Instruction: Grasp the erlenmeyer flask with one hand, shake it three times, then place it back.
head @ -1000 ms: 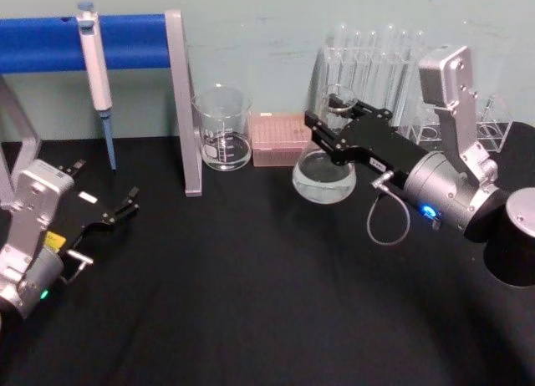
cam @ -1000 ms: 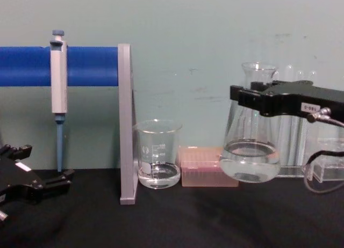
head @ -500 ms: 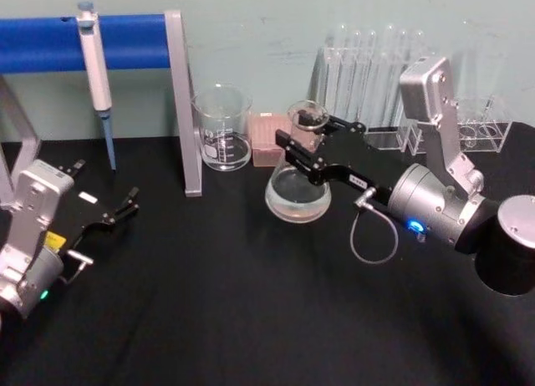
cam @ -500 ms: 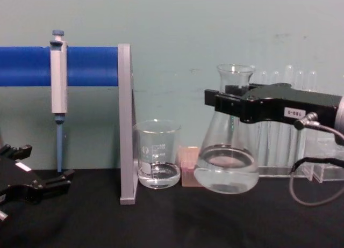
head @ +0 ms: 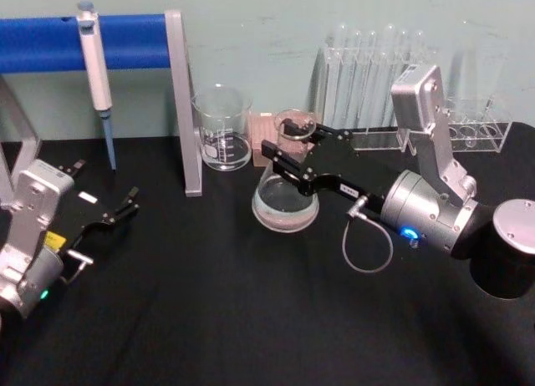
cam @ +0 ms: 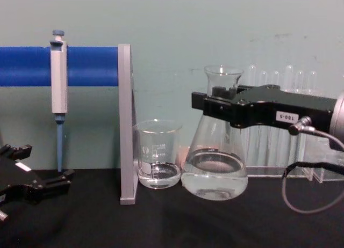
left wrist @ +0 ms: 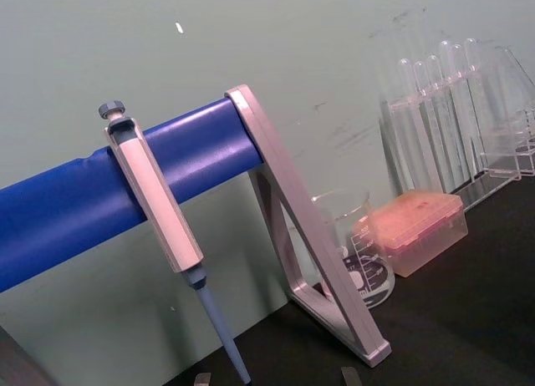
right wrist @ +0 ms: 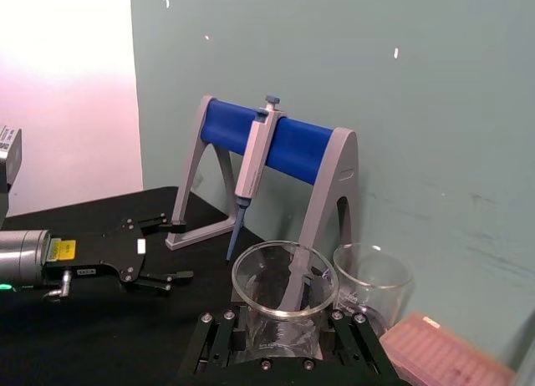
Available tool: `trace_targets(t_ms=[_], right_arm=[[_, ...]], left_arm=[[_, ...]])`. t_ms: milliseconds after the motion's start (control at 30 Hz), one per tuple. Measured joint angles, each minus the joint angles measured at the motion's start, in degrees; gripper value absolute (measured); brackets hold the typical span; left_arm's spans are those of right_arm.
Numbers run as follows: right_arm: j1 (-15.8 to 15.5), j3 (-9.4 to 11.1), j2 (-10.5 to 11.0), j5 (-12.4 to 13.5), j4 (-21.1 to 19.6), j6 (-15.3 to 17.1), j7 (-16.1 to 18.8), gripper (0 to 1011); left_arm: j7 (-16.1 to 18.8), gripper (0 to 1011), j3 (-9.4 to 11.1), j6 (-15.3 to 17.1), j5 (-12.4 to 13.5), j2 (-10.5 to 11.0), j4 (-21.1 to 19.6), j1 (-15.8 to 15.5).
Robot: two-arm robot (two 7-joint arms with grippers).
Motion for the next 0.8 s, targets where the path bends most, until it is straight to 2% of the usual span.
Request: trace_targets(t_ms=[800], right_arm=[[1.8,-3.1,-1.2,0.4,6.4,-3.2,2.1,457]], left_arm=[[0.0,1001,0.0,0.0,0.0,0.0,0.0,0.0]])
